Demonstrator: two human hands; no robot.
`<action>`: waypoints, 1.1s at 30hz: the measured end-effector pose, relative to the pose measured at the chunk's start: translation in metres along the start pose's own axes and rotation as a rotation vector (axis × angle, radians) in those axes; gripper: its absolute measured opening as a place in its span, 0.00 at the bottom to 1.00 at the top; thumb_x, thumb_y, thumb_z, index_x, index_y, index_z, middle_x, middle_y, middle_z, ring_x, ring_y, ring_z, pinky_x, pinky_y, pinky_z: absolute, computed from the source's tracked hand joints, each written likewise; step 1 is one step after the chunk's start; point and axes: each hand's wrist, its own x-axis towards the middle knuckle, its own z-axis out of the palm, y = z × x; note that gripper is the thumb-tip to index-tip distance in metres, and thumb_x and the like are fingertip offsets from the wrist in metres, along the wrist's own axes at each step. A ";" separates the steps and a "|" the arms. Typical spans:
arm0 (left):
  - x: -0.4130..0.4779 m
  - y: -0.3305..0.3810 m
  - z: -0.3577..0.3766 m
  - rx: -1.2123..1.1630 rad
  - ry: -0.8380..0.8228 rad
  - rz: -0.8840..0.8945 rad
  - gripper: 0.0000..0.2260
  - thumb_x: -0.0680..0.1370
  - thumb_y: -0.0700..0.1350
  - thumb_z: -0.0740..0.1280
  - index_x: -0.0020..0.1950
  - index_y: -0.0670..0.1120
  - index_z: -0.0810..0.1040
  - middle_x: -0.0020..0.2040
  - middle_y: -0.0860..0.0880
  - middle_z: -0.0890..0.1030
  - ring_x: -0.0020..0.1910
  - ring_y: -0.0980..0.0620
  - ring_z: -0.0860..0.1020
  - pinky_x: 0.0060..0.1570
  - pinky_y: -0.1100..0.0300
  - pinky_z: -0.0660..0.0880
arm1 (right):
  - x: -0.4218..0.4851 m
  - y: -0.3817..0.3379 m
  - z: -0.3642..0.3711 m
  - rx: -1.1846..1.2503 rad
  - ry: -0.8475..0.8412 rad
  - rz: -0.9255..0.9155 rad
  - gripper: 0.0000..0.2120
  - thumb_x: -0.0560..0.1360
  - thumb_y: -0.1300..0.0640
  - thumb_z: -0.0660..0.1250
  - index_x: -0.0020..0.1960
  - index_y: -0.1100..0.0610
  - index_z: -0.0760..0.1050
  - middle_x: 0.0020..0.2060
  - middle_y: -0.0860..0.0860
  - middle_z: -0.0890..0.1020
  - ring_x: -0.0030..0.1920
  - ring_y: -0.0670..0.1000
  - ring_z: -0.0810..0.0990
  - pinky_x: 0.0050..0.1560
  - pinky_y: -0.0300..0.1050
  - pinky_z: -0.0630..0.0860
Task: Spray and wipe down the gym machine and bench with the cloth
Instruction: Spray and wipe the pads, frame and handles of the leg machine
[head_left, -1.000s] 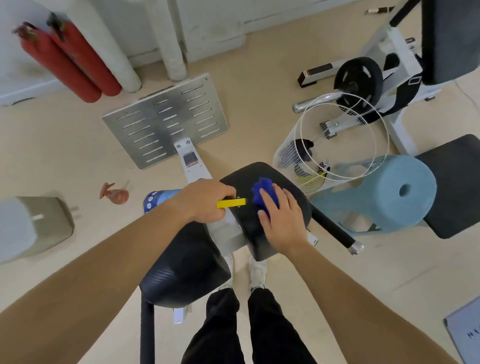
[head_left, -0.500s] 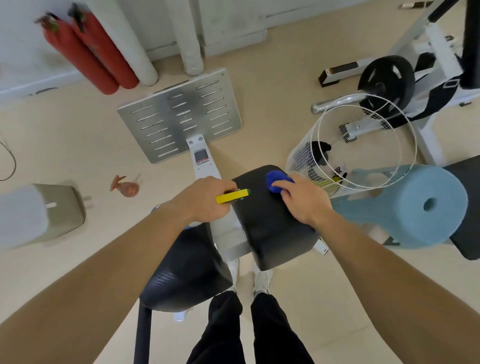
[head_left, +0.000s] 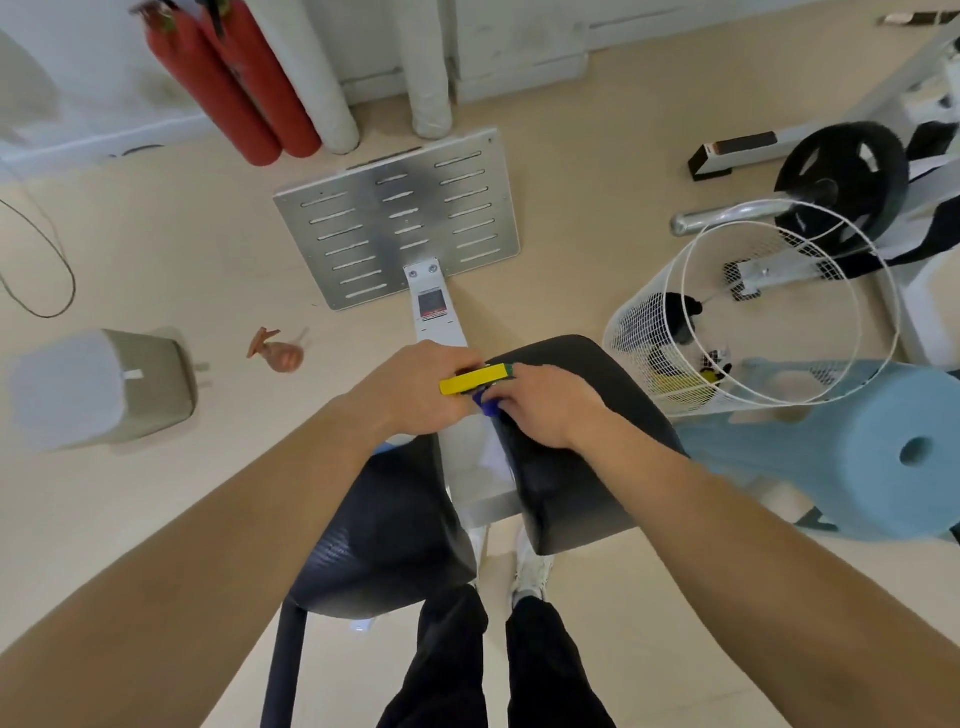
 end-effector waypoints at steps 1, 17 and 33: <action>0.001 -0.004 0.001 0.007 0.008 0.000 0.06 0.78 0.45 0.69 0.48 0.56 0.74 0.41 0.54 0.77 0.40 0.53 0.74 0.38 0.62 0.65 | 0.018 0.004 -0.002 0.033 -0.042 0.046 0.15 0.84 0.52 0.56 0.66 0.51 0.75 0.61 0.52 0.78 0.61 0.57 0.77 0.57 0.49 0.70; -0.027 -0.025 0.003 0.227 -0.195 0.073 0.07 0.74 0.42 0.68 0.48 0.54 0.77 0.39 0.54 0.76 0.41 0.51 0.76 0.42 0.56 0.74 | -0.074 0.021 -0.004 0.564 0.159 0.064 0.15 0.81 0.56 0.65 0.56 0.36 0.79 0.56 0.38 0.82 0.58 0.41 0.78 0.61 0.39 0.72; -0.040 -0.020 0.021 0.338 -0.263 0.165 0.02 0.76 0.46 0.67 0.46 0.52 0.76 0.40 0.53 0.76 0.40 0.51 0.76 0.39 0.56 0.75 | -0.061 0.001 -0.006 0.709 0.315 0.173 0.17 0.83 0.54 0.62 0.70 0.43 0.75 0.61 0.38 0.79 0.59 0.36 0.75 0.60 0.33 0.70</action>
